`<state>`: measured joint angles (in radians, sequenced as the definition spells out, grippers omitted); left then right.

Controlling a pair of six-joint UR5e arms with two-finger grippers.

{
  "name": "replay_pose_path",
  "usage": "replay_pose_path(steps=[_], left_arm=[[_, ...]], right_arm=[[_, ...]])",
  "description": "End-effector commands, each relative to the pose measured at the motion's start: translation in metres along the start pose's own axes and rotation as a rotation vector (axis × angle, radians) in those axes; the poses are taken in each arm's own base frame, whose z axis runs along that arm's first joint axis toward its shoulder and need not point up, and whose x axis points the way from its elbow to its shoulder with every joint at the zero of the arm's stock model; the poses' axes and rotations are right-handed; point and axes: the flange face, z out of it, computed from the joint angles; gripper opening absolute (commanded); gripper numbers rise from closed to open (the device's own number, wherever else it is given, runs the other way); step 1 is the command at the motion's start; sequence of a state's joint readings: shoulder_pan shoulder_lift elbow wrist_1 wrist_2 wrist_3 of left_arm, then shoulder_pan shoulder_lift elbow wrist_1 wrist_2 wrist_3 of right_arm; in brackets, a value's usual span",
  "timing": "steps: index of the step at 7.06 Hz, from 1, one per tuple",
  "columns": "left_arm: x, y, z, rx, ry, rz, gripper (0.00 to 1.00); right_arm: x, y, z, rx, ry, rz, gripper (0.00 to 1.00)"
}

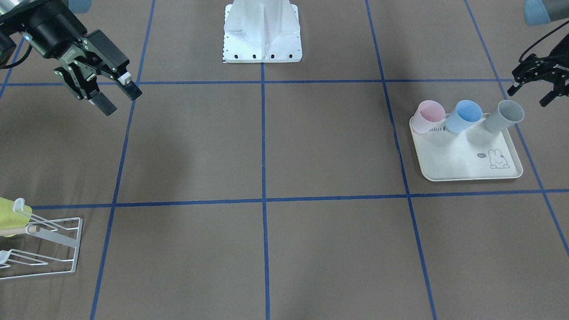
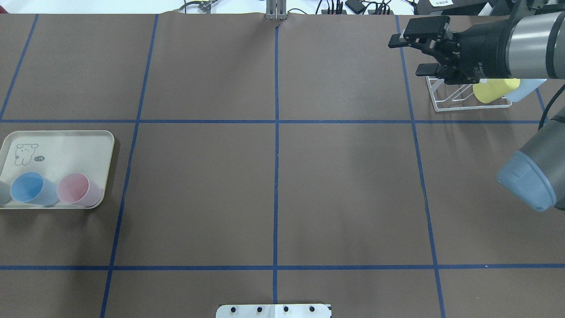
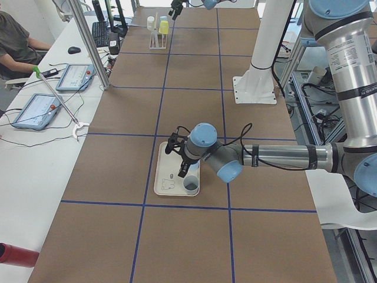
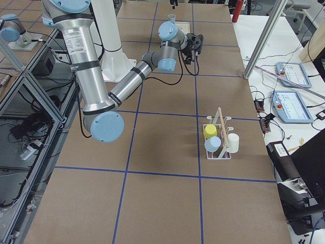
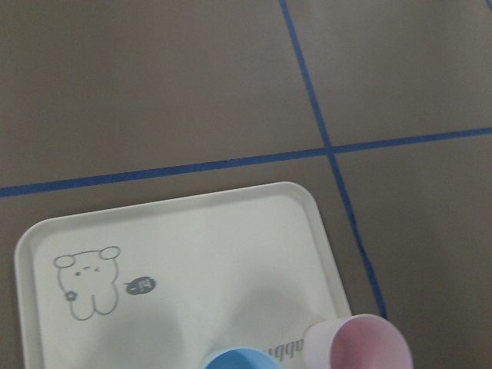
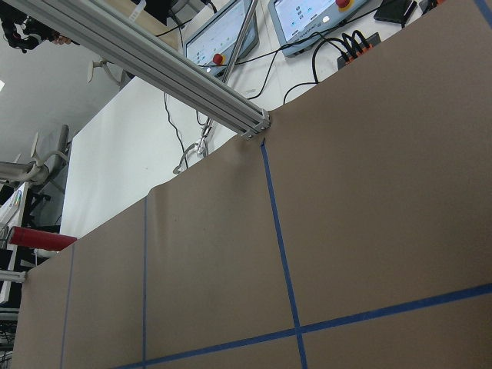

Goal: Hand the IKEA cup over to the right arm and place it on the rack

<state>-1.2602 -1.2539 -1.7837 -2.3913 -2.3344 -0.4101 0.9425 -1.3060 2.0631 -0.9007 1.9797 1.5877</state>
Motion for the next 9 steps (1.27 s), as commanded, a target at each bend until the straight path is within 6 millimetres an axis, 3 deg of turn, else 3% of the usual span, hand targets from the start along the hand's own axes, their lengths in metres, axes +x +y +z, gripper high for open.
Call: replay_pose_path(steps=[1,3,9], left_arm=[[-0.036,0.018,0.022,-0.047,-0.044,0.037,1.00],[-0.054,0.020,0.038,-0.068,-0.056,0.052,0.99],[-0.068,0.022,0.049,-0.081,-0.088,0.042,0.99]], right_arm=[[0.001,0.000,0.002,-0.001,-0.005,0.001,1.00],[0.000,0.000,0.002,-0.001,-0.006,0.000,1.00],[0.000,0.000,0.001,-0.001,-0.009,0.001,1.00]])
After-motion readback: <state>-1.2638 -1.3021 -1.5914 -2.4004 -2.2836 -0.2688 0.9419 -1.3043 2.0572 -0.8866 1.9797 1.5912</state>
